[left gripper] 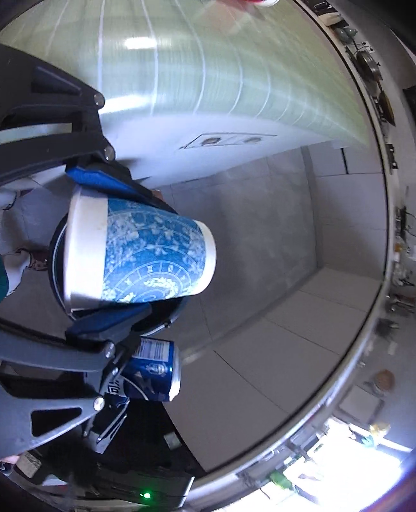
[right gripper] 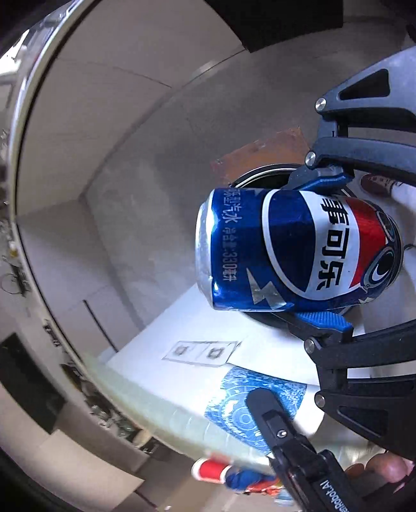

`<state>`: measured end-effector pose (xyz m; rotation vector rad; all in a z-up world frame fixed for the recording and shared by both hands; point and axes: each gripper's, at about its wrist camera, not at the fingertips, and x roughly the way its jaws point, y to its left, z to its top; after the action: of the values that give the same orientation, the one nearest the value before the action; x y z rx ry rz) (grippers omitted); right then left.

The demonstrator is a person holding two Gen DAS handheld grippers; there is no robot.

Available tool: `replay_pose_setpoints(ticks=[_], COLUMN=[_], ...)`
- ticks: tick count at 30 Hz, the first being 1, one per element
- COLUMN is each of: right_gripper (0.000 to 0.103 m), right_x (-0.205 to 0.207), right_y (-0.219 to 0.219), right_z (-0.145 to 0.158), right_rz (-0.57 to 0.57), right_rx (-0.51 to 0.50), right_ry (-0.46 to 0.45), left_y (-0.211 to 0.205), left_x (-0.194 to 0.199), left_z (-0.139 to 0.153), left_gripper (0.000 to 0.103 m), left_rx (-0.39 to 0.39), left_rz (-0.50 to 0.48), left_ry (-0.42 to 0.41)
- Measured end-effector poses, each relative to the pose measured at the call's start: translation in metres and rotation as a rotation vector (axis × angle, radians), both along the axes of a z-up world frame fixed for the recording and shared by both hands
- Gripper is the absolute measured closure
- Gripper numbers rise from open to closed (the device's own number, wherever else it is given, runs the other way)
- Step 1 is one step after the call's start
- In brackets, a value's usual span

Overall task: Collect trash
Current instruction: 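Move both empty tools back over the table, then close the left tool on the steel wool scrubber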

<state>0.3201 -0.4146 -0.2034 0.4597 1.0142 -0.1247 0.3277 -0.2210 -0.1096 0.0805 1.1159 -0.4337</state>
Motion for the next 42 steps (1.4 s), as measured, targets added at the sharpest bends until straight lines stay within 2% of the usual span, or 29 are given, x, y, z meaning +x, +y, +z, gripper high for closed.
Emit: replay_pose_setpoints(ticks=[2,4,5,8,13,17,23,29,33,41,42], right_gripper=[0.038,0.026,0.024,0.024,0.024,0.024,0.024,0.024,0.024,0.024,0.024], right_x=[0.009,0.019,0.021,0.025,0.021,0.016,0.015,0.012,0.011,0.023,0.025], right_y=[-0.004,-0.007,-0.008,-0.019,-0.035,-0.02,0.035,0.119,0.183,0.294,0.302], right_z=[-0.015,-0.026,-0.031,-0.037,-0.009,0.029,0.09,0.134,0.143,0.146,0.147], right_rz=[0.019,0.046,0.052,0.033,-0.026,-0.015,0.034,0.068,0.107,0.199,0.213], right_rx=[0.005,0.004,0.012,0.026,0.023,-0.017,-0.064,-0.072,-0.08,-0.078,-0.081], right_ry=[0.017,0.048,0.058,0.071,0.027,-0.027,-0.124,-0.186,-0.201,-0.217,-0.216], left_y=[-0.006,-0.008,-0.009,-0.006,-0.016,0.007,0.073,0.158,0.231,0.345,0.35], left_x=[0.006,0.01,0.012,0.015,0.008,-0.001,-0.013,-0.025,-0.033,-0.035,-0.032], left_z=[-0.013,-0.02,-0.022,-0.018,0.016,0.058,0.098,0.11,0.109,0.101,0.102], left_gripper=[0.036,0.036,0.033,0.031,0.031,0.031,0.031,0.031,0.031,0.031,0.031], left_rx=[0.025,0.04,0.041,0.039,0.01,-0.017,-0.039,-0.047,-0.028,-0.009,-0.005], left_rz=[0.016,0.032,0.041,0.071,0.072,0.087,0.146,0.206,0.266,0.418,0.431], left_ry=[0.032,0.058,0.067,0.073,0.011,-0.052,-0.109,-0.148,-0.166,-0.162,-0.161])
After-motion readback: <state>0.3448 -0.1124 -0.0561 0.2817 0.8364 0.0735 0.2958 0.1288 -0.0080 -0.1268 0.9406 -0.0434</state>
